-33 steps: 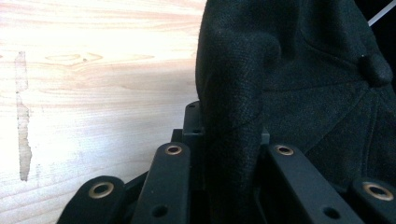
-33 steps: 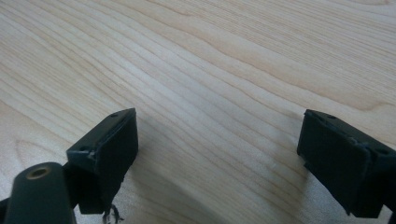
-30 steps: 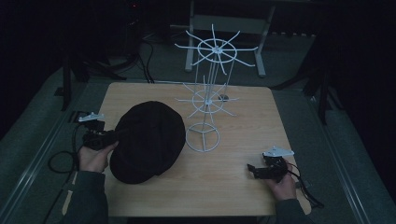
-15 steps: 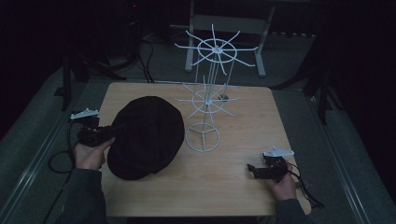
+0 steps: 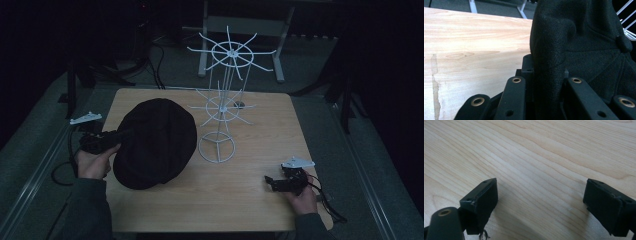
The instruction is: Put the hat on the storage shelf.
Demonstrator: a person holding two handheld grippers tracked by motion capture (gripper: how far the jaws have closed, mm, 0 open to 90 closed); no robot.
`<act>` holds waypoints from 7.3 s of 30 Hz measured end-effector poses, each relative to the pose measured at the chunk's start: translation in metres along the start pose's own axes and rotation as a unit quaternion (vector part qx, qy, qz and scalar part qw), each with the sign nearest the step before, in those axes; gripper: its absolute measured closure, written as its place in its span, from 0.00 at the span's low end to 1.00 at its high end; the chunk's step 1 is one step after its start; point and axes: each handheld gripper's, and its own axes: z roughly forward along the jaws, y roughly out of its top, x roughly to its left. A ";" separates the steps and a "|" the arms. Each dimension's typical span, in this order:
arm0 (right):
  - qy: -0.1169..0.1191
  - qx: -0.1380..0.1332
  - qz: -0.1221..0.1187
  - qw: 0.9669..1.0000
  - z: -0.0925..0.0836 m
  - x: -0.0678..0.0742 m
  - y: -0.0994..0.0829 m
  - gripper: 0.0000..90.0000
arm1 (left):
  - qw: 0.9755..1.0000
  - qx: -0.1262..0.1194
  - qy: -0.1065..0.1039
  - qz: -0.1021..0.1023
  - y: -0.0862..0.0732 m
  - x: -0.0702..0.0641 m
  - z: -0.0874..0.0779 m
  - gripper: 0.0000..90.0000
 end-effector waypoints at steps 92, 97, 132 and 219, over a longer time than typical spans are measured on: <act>0.000 -0.002 -0.001 1.000 0.000 0.000 0.000 0.14 | 0.995 -0.085 -0.052 0.027 0.066 -0.006 -0.022 0.86; 0.000 -0.002 -0.001 1.000 0.000 0.000 0.000 0.14 | 0.994 -0.088 -0.057 0.027 0.069 -0.006 -0.021 0.86; 0.000 -0.001 -0.001 1.000 0.000 0.000 0.000 0.14 | 0.987 -0.121 -0.100 0.021 0.092 -0.007 -0.026 0.86; 0.000 -0.002 -0.002 1.000 0.000 0.000 0.000 0.14 | 0.972 -0.113 -0.202 -0.043 0.121 -0.024 0.056 0.86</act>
